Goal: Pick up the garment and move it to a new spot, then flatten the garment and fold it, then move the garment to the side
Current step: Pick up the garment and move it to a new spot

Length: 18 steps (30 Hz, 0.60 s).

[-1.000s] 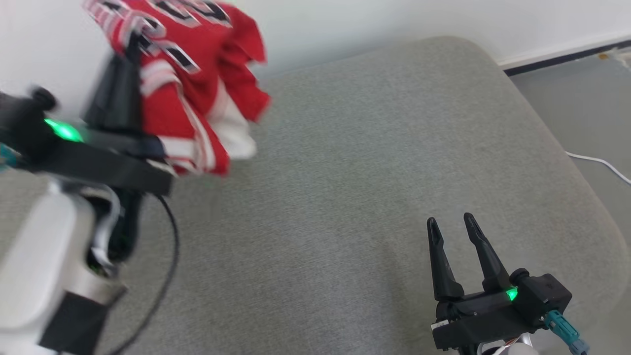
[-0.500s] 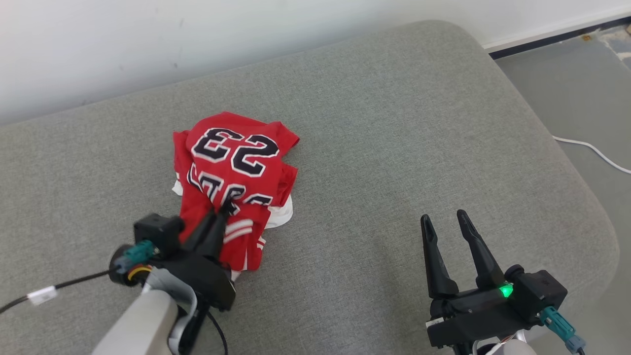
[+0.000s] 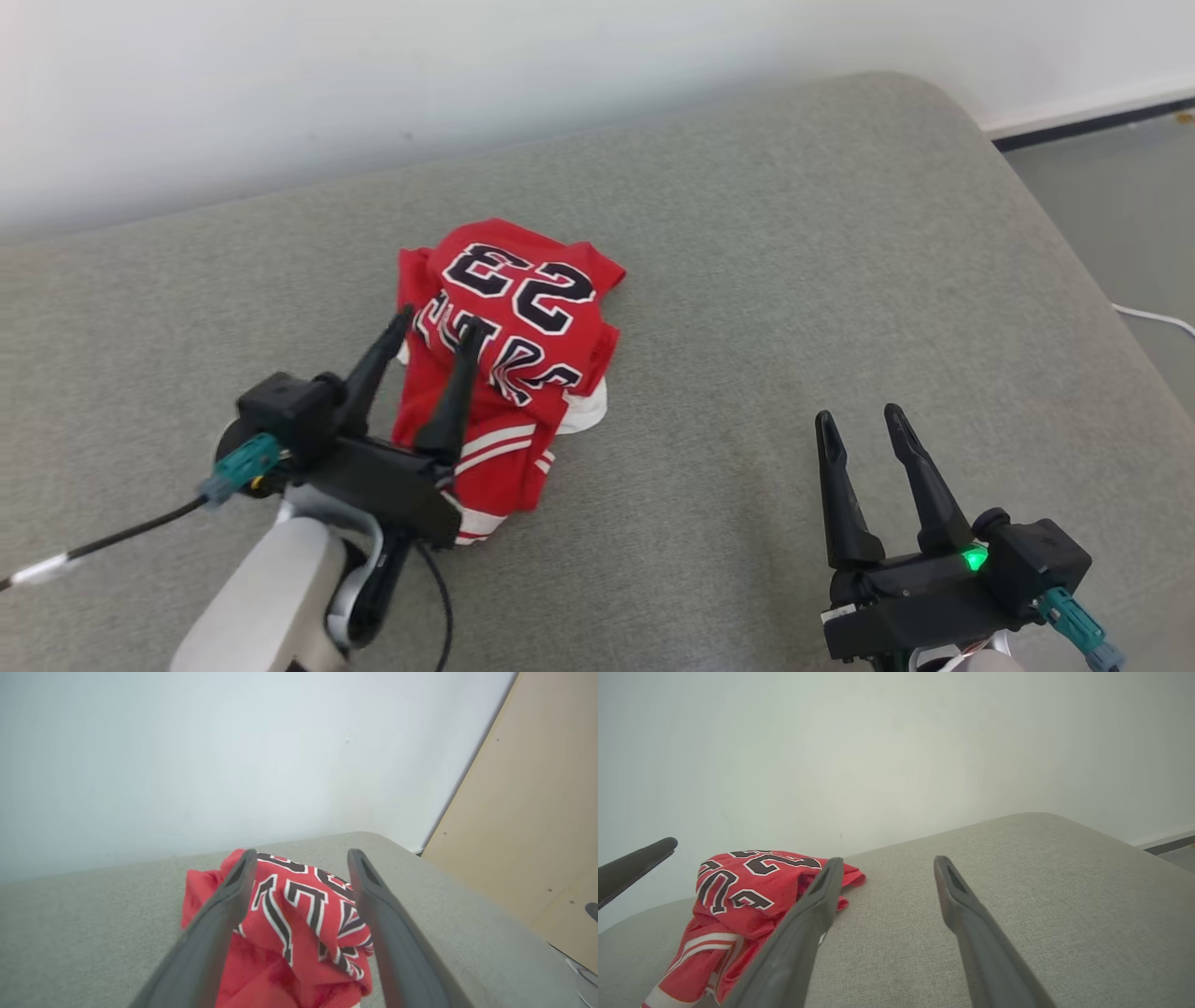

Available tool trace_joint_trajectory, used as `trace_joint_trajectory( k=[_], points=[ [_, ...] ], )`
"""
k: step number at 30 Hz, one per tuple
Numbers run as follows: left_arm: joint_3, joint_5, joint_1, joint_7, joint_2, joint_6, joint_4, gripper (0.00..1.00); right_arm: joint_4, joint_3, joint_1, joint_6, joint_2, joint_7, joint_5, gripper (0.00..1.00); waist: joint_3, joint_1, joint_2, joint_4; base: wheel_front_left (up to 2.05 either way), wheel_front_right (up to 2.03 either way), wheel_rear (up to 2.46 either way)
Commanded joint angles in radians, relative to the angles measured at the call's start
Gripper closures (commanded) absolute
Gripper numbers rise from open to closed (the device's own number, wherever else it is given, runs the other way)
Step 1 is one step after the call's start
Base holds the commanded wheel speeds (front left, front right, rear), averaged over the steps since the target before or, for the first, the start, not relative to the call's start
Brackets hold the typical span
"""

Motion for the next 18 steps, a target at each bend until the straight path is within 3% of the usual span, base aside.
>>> trace_joint_trajectory(
  k=[1, 10, 18],
  points=[
    [0.027, 0.02, 0.044, -0.003, 0.017, 0.009, -0.038, 0.0, -0.007, -0.004, 0.012, -0.002, 0.001, -0.001, -0.004, 0.0, -0.024, 0.0, 0.0, 0.036, 0.0, 0.0, 0.0],
    [0.204, 0.141, 0.188, -0.003, 0.085, 0.067, -0.223, 0.0, -0.011, -0.015, 0.017, -0.002, 0.001, 0.0, -0.018, 0.0, -0.054, 0.0, 0.0, 0.1, 0.0, 0.0, 0.0],
    [0.429, 0.286, 0.393, -0.003, 0.038, 0.108, -0.342, 0.0, -0.006, -0.02, 0.025, -0.002, 0.001, -0.001, -0.035, 0.0, -0.069, 0.0, 0.0, 0.142, 0.0, 0.0, 0.0]
  ],
)
